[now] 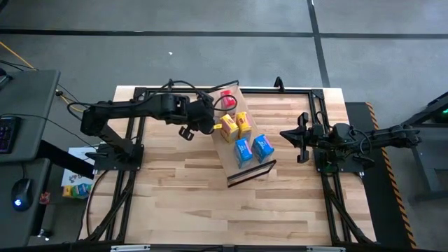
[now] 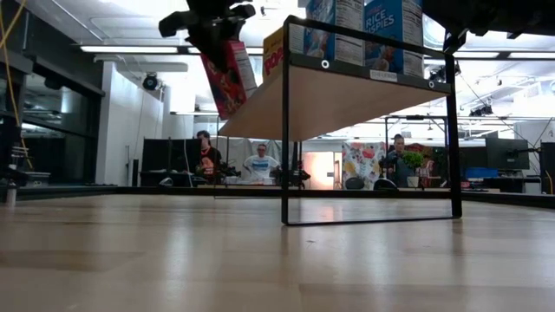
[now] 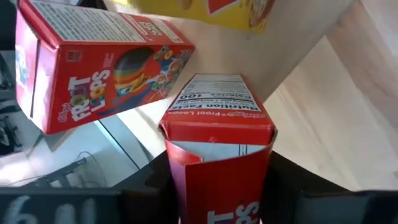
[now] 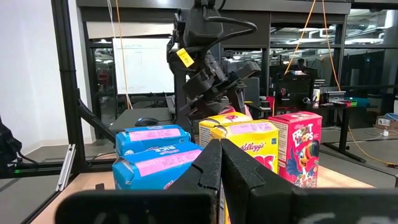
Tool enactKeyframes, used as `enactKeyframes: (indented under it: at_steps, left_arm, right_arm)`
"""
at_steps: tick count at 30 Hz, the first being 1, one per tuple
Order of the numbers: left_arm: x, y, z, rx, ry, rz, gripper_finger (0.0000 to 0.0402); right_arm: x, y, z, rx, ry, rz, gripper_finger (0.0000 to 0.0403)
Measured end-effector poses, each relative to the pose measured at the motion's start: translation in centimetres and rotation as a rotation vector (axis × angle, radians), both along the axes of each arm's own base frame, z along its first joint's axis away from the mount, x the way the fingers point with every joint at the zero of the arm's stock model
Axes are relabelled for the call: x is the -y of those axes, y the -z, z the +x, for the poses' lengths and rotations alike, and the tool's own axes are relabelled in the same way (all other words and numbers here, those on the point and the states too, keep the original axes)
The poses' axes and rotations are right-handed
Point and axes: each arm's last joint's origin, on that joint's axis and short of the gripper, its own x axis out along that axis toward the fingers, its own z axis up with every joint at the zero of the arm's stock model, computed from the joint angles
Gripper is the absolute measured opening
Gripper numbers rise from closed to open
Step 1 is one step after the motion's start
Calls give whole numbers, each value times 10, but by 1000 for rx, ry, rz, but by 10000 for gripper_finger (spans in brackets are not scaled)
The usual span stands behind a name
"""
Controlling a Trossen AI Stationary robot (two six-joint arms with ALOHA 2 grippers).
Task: Stack cereal on shelf
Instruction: Put the red cereal box on the shelf aligned with the other red cereal box
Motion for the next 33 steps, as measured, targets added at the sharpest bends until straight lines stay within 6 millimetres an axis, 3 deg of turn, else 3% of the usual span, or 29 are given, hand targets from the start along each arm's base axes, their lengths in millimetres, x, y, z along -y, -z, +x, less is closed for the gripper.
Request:
enactKeyframes:
  at_steps: [14, 33]
  left_arm:
    - [-2, -2, 4, -21, 74, 118, 208]
    - [-3, -6, 9, 10, 94, 189, 212]
  right_arm:
    - [0, 0, 0, 0, 0, 0, 0]
    - [0, 0, 0, 0, 0, 1, 0]
